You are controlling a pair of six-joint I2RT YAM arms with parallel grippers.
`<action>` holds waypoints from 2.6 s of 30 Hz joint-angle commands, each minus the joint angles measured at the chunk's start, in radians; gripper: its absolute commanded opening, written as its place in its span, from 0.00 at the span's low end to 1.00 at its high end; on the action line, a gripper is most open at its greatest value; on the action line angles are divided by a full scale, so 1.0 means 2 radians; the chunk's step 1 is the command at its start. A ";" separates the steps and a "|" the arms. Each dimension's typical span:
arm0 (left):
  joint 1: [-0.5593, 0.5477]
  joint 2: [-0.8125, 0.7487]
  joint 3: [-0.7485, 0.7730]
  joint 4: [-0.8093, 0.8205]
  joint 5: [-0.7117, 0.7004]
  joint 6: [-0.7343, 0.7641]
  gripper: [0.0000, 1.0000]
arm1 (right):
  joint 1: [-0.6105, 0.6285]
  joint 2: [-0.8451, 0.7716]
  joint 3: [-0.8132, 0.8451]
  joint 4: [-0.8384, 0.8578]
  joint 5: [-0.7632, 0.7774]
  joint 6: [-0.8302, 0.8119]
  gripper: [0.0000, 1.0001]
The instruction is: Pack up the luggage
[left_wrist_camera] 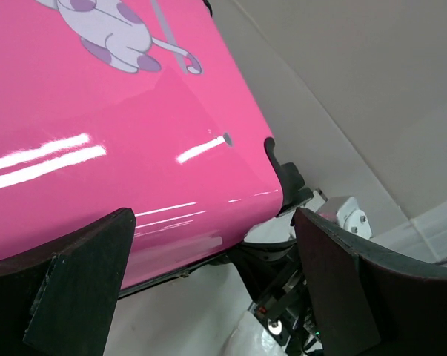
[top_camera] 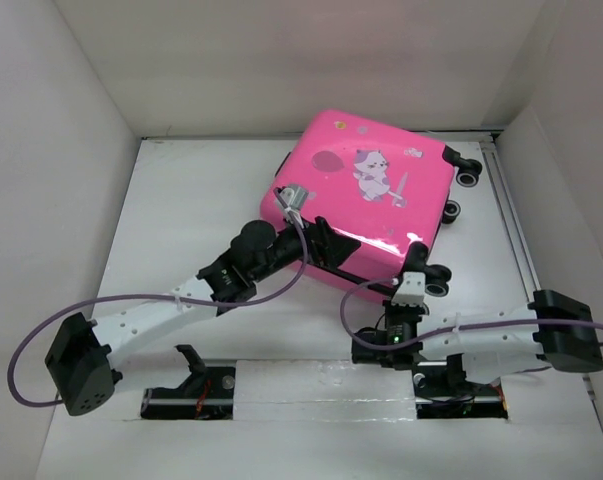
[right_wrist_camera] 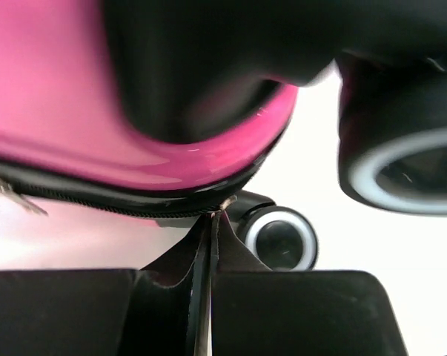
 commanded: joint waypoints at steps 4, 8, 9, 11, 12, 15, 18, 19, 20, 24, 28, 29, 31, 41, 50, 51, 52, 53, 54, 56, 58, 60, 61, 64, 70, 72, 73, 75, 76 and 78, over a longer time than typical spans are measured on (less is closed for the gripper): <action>-0.007 0.007 -0.011 0.004 -0.050 0.022 0.84 | 0.045 0.037 0.052 0.236 0.029 -0.258 0.00; 0.005 0.029 0.006 -0.013 -0.074 0.037 0.84 | 0.101 0.049 0.086 0.249 0.023 -0.275 0.00; 0.017 0.033 0.006 -0.004 -0.057 0.037 0.84 | 0.123 0.049 0.095 0.254 0.023 -0.280 0.00; 0.022 0.040 0.006 0.001 -0.057 0.037 0.84 | 0.138 0.054 0.101 0.268 0.023 -0.300 0.00; 0.022 0.048 0.006 0.001 -0.050 0.037 0.84 | 0.144 0.054 0.102 0.274 0.019 -0.306 0.00; 0.022 0.062 0.012 0.011 -0.036 0.031 0.84 | 0.149 0.043 0.102 0.306 0.019 -0.349 0.00; 0.022 0.072 0.012 0.023 -0.026 0.019 0.84 | 0.142 0.009 0.063 0.424 0.019 -0.465 0.00; 0.022 0.072 0.007 0.028 -0.020 0.019 0.84 | 0.121 0.000 0.049 0.510 -0.001 -0.496 0.00; 0.022 0.072 0.007 0.028 -0.015 0.014 0.84 | 0.106 -0.007 0.022 0.543 -0.013 -0.514 0.00; 0.022 0.072 0.002 0.040 0.009 -0.003 0.83 | 0.038 -0.039 -0.030 0.682 -0.073 -0.593 0.00; 0.022 0.098 0.002 0.063 0.045 -0.027 0.82 | 0.027 -0.042 -0.027 0.776 -0.110 -0.669 0.00; 0.022 0.103 -0.002 0.069 0.049 -0.032 0.82 | 0.027 -0.025 -0.019 0.776 -0.120 -0.685 0.00; 0.026 0.120 -0.002 0.082 0.065 -0.043 0.82 | 0.027 0.001 0.010 0.781 -0.148 -0.690 0.00; 0.068 0.065 -0.020 0.061 0.073 -0.036 0.85 | 0.027 0.058 0.055 0.755 -0.132 -0.713 0.40; 0.068 -0.100 0.015 -0.082 -0.174 0.014 1.00 | 0.032 -0.048 0.121 0.615 -0.156 -0.734 0.75; 0.068 -0.111 0.015 -0.083 -0.188 0.007 1.00 | 0.032 -0.069 0.125 0.606 -0.147 -0.746 0.75; 0.068 -0.134 0.006 -0.089 -0.204 0.007 1.00 | 0.016 -0.079 0.125 0.592 -0.141 -0.755 0.75; 0.068 -0.146 0.000 -0.089 -0.209 0.000 1.00 | 0.002 -0.090 0.133 0.592 -0.141 -0.765 0.73; 0.068 -0.156 -0.006 -0.089 -0.209 -0.005 1.00 | -0.018 -0.108 0.139 0.585 -0.147 -0.787 0.69; 0.068 -0.182 -0.030 -0.084 -0.209 -0.010 1.00 | -0.109 -0.120 0.144 0.585 -0.193 -0.805 0.60; 0.068 -0.194 -0.048 -0.084 -0.204 -0.022 1.00 | -0.203 -0.120 0.161 0.580 -0.253 -0.824 0.20; 0.068 -0.208 -0.061 -0.091 -0.192 -0.032 1.00 | -0.347 -0.110 0.196 0.558 -0.335 -0.824 0.00; 0.068 -0.215 -0.070 -0.091 -0.192 -0.037 1.00 | -0.388 -0.096 0.207 0.558 -0.354 -0.824 0.00; 0.068 -0.249 -0.116 -0.091 -0.181 -0.060 1.00 | -0.546 -0.055 0.240 0.558 -0.417 -0.811 0.03; 0.068 -0.345 -0.170 -0.148 -0.237 -0.075 1.00 | -0.768 0.070 0.292 0.584 -0.666 -0.755 0.35; 0.068 -0.370 -0.170 -0.173 -0.259 -0.080 1.00 | -0.786 0.094 0.292 0.596 -0.677 -0.755 0.55; 0.068 -0.391 -0.175 -0.188 -0.270 -0.085 1.00 | -0.799 0.104 0.292 0.600 -0.703 -0.755 0.61; 0.068 -0.410 -0.181 -0.198 -0.277 -0.097 1.00 | -0.805 0.131 0.283 0.600 -0.734 -0.749 0.70; 0.068 -0.424 -0.188 -0.202 -0.284 -0.097 1.00 | -0.818 0.136 0.271 0.627 -0.771 -0.742 0.70; 0.068 -0.436 -0.194 -0.215 -0.294 -0.111 1.00 | -0.818 0.141 0.221 0.668 -0.819 -0.724 0.68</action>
